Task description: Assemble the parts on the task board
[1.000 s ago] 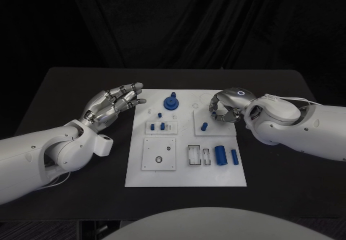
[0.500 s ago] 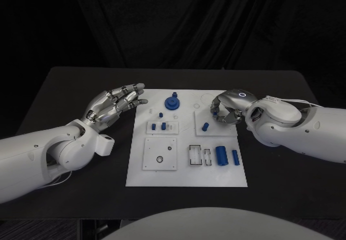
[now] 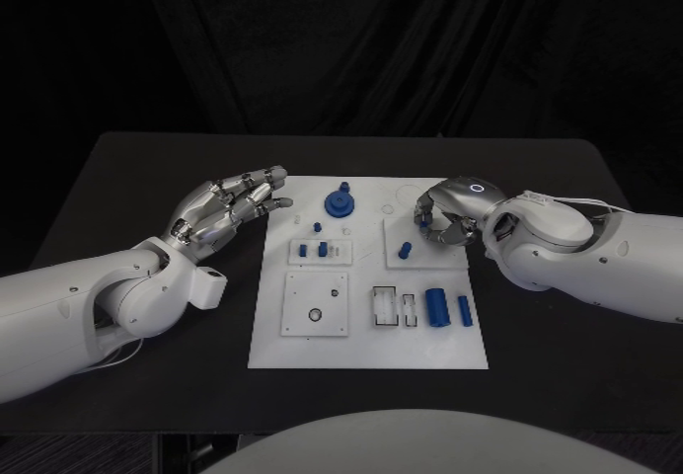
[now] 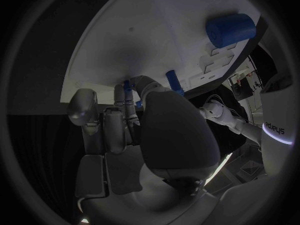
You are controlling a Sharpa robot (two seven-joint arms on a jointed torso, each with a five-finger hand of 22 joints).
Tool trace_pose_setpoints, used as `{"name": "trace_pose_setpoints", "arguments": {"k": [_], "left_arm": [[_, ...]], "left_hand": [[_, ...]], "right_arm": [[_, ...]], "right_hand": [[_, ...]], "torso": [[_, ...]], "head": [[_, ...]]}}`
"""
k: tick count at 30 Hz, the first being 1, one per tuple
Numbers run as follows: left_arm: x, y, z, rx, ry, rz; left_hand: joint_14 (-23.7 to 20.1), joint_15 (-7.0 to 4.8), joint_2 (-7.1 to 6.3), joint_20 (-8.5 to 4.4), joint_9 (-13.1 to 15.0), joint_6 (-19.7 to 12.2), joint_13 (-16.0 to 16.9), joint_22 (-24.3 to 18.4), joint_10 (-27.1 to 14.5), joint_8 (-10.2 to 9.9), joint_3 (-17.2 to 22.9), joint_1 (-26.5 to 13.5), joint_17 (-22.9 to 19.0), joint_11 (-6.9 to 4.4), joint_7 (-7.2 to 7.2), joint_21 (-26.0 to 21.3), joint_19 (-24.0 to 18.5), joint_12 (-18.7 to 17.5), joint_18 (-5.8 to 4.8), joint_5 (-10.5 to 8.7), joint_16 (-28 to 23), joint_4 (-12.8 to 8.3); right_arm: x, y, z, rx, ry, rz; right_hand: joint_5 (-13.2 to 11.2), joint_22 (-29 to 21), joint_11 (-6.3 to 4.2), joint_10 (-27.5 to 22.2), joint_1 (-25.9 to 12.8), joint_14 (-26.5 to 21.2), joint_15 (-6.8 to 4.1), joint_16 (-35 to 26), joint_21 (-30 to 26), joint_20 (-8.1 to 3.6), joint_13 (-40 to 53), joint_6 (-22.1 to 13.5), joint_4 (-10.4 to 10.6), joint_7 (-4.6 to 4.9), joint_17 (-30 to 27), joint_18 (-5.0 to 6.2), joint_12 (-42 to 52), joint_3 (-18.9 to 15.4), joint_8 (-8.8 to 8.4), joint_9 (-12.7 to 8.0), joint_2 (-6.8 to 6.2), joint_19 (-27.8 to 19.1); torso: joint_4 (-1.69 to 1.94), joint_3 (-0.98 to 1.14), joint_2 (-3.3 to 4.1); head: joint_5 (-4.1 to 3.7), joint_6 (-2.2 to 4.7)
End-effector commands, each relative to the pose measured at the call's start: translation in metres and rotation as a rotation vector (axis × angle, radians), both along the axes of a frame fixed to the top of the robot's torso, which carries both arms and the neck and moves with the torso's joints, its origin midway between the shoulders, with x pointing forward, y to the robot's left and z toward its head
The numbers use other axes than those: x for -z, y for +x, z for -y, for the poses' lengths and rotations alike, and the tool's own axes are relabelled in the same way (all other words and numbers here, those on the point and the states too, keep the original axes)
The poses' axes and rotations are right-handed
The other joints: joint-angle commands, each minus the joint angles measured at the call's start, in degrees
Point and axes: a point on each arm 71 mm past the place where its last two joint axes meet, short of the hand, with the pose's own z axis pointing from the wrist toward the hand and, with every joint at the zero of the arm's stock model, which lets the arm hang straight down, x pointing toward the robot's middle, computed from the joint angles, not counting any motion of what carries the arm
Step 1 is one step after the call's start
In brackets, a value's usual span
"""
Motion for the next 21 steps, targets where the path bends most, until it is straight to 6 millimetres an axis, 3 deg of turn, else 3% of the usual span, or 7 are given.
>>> {"name": "trace_pose_setpoints", "arguments": {"k": [1, 13, 21], "left_arm": [[0.0, -0.001, 0.002, 0.014, -0.023, 0.002], [0.004, 0.0, 0.001, 0.009, -0.013, -0.01], [0.005, 0.001, 0.001, 0.008, -0.008, -0.014]], "left_hand": [[0.11, 0.23, -0.06, 0.02, 0.19, 1.01, -0.02, -0.43, -0.01, 0.65, 0.26, 0.65, -0.07, -1.15, 1.57, 0.33, 0.64, -0.29, -1.48, 0.25, -0.11, -0.03], [0.03, 0.28, 0.02, 0.01, 0.15, 1.03, -0.05, -0.9, -0.11, 0.66, 0.35, 0.83, -0.08, -1.02, 1.46, 0.26, 0.55, -0.6, -1.69, 0.57, -0.19, -0.06], [0.02, 0.3, 0.06, 0.0, 0.1, 0.92, -0.05, -1.12, -0.15, 0.6, 0.4, 0.9, -0.09, -0.84, 1.28, 0.22, 0.5, -0.64, -1.79, 0.76, -0.21, -0.06]], "right_arm": [[-0.002, -0.001, -0.001, -0.022, 0.035, 0.036], [-0.007, -0.003, 0.002, -0.018, 0.056, 0.057], [-0.024, 0.001, 0.004, -0.011, 0.057, 0.087]], "right_hand": [[0.41, 7.63, -0.13, 0.7, 1.14, 1.57, -0.54, 0.24, 0.4, -0.05, -0.1, 0.64, -0.62, -0.03, 5.64, -0.91, 0.18, 0.22, 0.51, 0.82, 0.38, 0.4], [-0.03, 7.65, -0.23, 1.59, 1.34, 1.54, -0.66, 0.01, 0.77, -0.21, -0.86, 0.6, -1.3, -0.05, 5.39, -0.94, -0.62, 0.5, 0.55, 1.87, 0.68, 0.43], [-0.79, 7.62, -0.15, 1.87, 1.1, 1.44, -0.59, -0.21, 0.8, -0.18, -1.38, 0.39, -1.35, 0.02, 5.19, -0.95, -1.3, 0.51, 0.41, 2.39, 0.77, 0.3]], "torso": [[-0.02, -0.07, -0.08], [-0.04, -0.06, -0.18], [-0.12, -0.13, -0.16]], "head": [[0.15, 0.0], [0.4, 0.0], [0.41, 0.0]]}}
